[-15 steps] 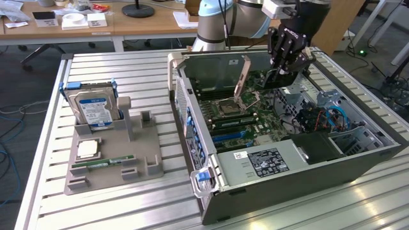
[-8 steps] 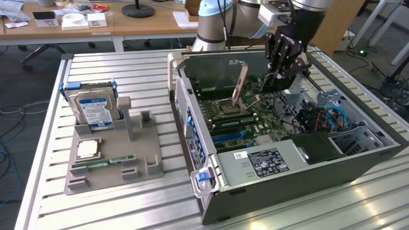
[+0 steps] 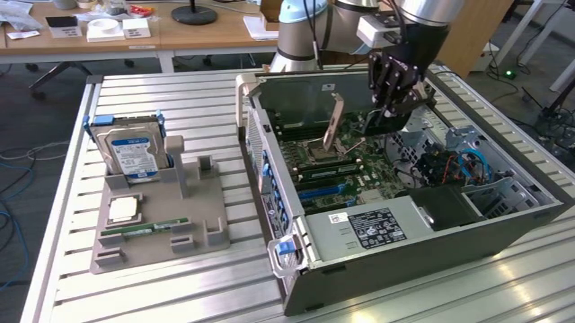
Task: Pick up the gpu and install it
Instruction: 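Insert the gpu into the slot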
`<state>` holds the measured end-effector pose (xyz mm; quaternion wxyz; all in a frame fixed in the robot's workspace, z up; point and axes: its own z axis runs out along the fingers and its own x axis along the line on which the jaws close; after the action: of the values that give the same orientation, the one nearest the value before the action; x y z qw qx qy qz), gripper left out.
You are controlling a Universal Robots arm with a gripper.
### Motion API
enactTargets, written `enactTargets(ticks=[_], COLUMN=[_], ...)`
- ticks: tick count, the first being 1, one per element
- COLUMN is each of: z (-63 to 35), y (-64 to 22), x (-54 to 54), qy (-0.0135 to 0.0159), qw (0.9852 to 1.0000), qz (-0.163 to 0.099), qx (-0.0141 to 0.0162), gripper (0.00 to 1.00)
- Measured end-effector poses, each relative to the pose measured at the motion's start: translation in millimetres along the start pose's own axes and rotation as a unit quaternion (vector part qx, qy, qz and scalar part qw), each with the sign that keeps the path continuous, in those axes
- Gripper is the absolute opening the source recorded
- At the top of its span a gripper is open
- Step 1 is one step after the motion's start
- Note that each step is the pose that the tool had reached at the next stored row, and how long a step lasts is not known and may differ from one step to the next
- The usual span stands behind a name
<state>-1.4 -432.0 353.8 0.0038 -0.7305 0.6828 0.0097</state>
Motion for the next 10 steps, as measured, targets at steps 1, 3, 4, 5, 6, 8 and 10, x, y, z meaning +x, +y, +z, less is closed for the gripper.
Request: enactTargets(ticks=[1, 3, 4, 5, 6, 8, 10], z=[1.8, 5.3, 7.2, 9.2, 11.0, 14.5, 16.2], y=[0.6, 1.7, 2.2, 2.9, 3.7, 5.1, 5.3], x=[0.0, 0.0, 0.0, 0.0, 0.0, -0.1, 0.0], qy=[0.0, 0.0002, 0.0002, 0.0001, 0.0002, 0.0002, 0.0002], qw=[1.0, 1.0, 1.0, 1.0, 1.0, 1.0, 0.9999], qz=[0.0, 0.0, 0.0, 0.0, 0.0, 0.002, 0.011], qx=[0.0004, 0.0013, 0.0018, 0.0022, 0.0026, 0.0031, 0.0033], gripper=[0.26, 0.26, 0.26, 0.26, 0.26, 0.26, 0.26])
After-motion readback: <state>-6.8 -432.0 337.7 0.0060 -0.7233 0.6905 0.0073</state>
